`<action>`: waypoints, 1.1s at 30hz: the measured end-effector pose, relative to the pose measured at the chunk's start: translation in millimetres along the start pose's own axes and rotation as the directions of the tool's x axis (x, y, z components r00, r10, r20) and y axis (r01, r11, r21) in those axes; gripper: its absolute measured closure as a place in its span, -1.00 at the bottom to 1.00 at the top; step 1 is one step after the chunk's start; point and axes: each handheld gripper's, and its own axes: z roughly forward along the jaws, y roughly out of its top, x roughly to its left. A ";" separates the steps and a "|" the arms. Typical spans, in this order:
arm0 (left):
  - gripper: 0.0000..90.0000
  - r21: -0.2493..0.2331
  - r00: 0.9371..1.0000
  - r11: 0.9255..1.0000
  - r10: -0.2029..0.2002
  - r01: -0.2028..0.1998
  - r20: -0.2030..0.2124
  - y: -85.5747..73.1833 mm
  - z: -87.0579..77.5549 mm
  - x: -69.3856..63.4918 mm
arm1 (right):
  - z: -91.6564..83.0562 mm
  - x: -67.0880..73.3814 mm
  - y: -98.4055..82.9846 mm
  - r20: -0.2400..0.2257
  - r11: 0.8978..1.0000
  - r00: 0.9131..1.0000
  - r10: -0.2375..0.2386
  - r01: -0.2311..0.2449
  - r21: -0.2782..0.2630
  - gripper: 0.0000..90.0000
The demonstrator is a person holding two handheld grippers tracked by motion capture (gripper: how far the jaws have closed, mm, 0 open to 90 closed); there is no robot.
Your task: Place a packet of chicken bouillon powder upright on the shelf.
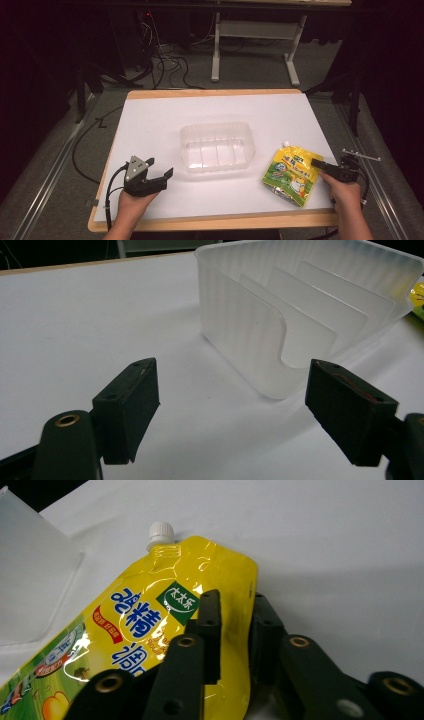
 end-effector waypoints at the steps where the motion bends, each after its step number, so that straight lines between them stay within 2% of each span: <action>1: -0.51 0.000 1.000 1.000 0.001 -0.001 0.000 0.1 -0.2 0.1 | 0.0 0.0 0.0 0.000 1.000 1.000 0.000 0.000 0.000 0.99; 6: -0.50 -0.006 1.000 1.000 -0.001 0.001 0.001 1.4 -0.4 1.6 | -6.1 5.2 -0.9 -0.011 0.996 0.997 -0.074 0.074 -0.049 1.00; 8: -0.50 -0.011 1.000 1.000 -0.004 0.004 0.002 2.1 -0.8 1.8 | -8.3 6.7 -0.6 -0.015 0.995 0.997 -0.081 0.080 -0.061 1.00; 9: -0.50 -0.012 1.000 1.000 -0.004 0.004 0.004 2.4 -0.8 1.8 | -10.9 8.7 -0.1 -0.021 0.994 0.996 -0.083 0.081 -0.074 1.00; 10: -0.50 -0.013 1.000 1.000 -0.006 0.007 0.006 2.7 -0.5 1.5 | -18.1 14.2 1.4 -0.032 0.990 0.995 -0.092 0.088 -0.110 1.00; 11: -0.50 -0.013 1.000 1.000 -0.006 0.006 0.008 3.1 0.0 1.3 | -18.1 14.2 1.4 -0.032 0.990 0.995 -0.092 0.088 -0.110 1.00; 14: -0.50 -0.015 1.000 1.000 -0.005 0.005 0.017 4.7 3.2 0.4 | -30.2 25.6 4.3 -0.052 0.980 0.991 -0.125 0.115 -0.162 1.00; 15: -0.50 -0.015 1.000 1.000 -0.006 0.006 0.020 5.3 4.8 0.0 | -38.5 34.5 5.8 -0.063 0.971 0.987 -0.150 0.135 -0.198 1.00; 17: -0.50 -0.013 1.000 1.000 0.001 0.000 0.026 6.9 7.3 -1.2 | -42.9 39.6 6.5 -0.071 0.968 0.985 -0.155 0.137 -0.212 1.00; 19: -0.50 -0.019 0.999 1.000 0.005 -0.005 0.032 8.5 9.2 -2.8 | -51.3 50.5 8.1 -0.087 0.957 0.980 -0.181 0.155 -0.246 1.00; 21: -0.50 -0.019 0.999 1.000 0.011 -0.011 0.037 9.5 10.4 -4.0 | -58.9 63.7 10.0 -0.096 0.944 0.971 -0.219 0.185 -0.274 1.00; 22: -0.50 -0.019 0.999 1.000 0.013 -0.012 0.039 9.8 10.8 -4.6 | -65.8 77.9 12.0 -0.092 0.927 0.962 -0.258 0.219 -0.304 1.00; 23: -0.50 -0.020 0.999 1.000 0.014 -0.013 0.042 10.0 11.1 -5.2 | -65.8 77.9 12.0 -0.092 0.927 0.962 -0.258 0.219 -0.304 1.00; 24: -0.50 -0.021 0.999 1.000 0.015 -0.014 0.044 10.1 10.9 -5.6 | -71.9 91.3 14.1 -0.098 0.910 0.952 -0.289 0.241 -0.337 1.00; 25: -0.50 -0.021 0.999 1.000 0.018 -0.017 0.044 9.9 10.6 -5.9 | -71.9 91.3 14.1 -0.098 0.910 0.952 -0.289 0.241 -0.337 1.00; 30: -0.50 -0.024 0.999 1.000 0.021 -0.019 0.048 8.5 6.9 -6.8 | -82.6 118.8 18.4 -0.089 0.870 0.928 -0.361 0.300 -0.392 1.00; 32: -0.50 -0.024 0.999 0.999 0.028 -0.027 0.045 7.4 4.7 -7.5 | -84.8 127.2 21.0 -0.063 0.849 0.918 -0.392 0.334 -0.409 1.00; 33: -0.48 -0.026 0.999 0.999 0.029 -0.028 0.045 6.6 3.5 -7.9 | -85.8 131.3 24.9 -0.033 0.828 0.912 -0.409 0.356 -0.434 1.00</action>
